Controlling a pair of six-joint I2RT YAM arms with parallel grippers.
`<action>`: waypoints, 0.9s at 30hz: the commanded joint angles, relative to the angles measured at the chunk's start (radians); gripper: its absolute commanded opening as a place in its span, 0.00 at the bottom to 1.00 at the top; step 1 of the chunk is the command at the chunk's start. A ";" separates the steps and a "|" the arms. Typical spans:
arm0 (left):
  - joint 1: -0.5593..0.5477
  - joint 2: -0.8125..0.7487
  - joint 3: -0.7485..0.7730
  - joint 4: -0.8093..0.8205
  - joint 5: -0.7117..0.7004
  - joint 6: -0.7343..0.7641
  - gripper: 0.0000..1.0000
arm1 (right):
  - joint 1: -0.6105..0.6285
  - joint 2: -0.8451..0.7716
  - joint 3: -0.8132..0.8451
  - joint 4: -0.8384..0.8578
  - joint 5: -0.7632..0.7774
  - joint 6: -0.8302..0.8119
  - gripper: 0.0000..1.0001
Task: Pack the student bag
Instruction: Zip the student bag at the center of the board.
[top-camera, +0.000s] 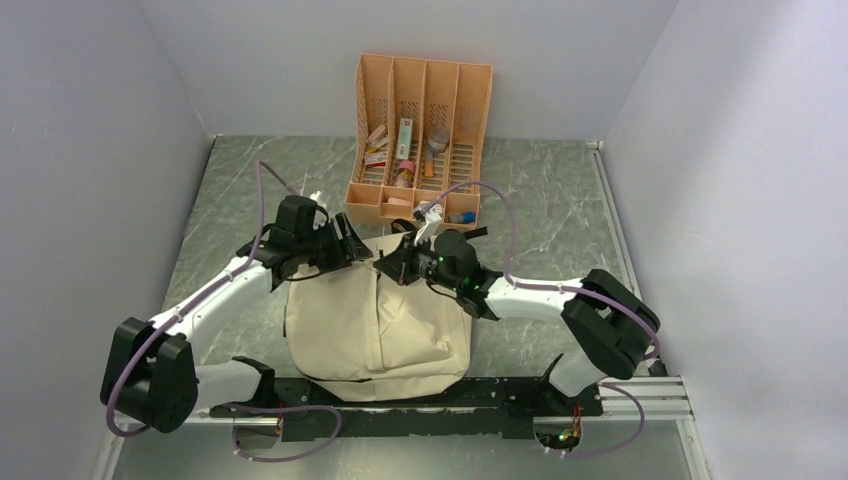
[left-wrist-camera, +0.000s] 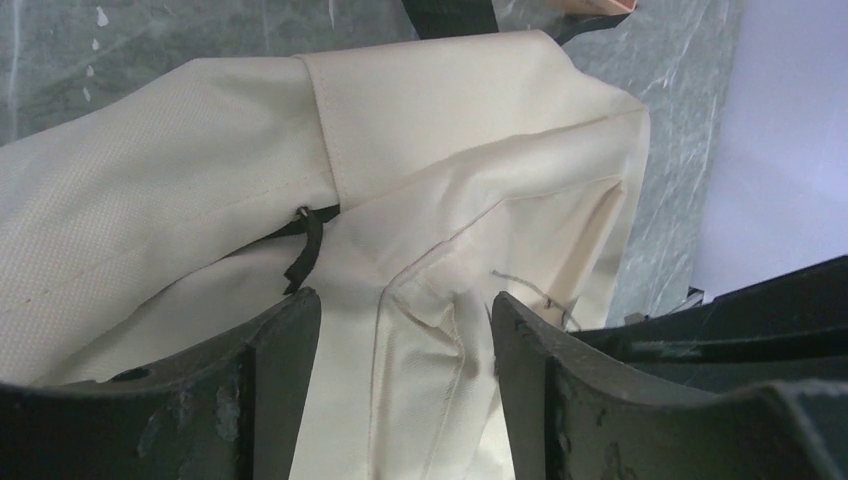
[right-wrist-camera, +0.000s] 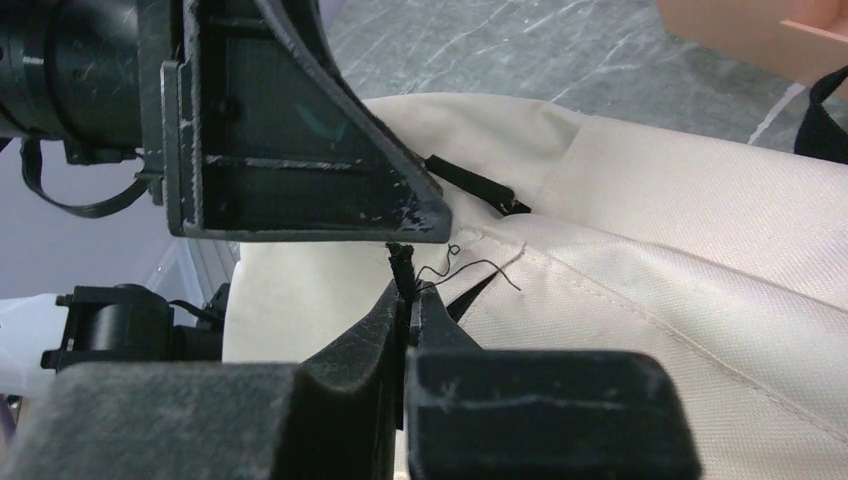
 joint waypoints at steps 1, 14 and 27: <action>-0.005 0.025 0.047 0.010 0.034 -0.028 0.70 | 0.017 -0.003 0.033 0.054 -0.017 -0.048 0.00; -0.086 0.076 0.044 0.033 0.044 -0.040 0.58 | 0.031 0.004 0.064 0.011 0.001 -0.099 0.00; -0.101 0.114 0.080 0.010 0.035 0.033 0.05 | 0.032 0.005 0.076 -0.044 0.013 -0.136 0.00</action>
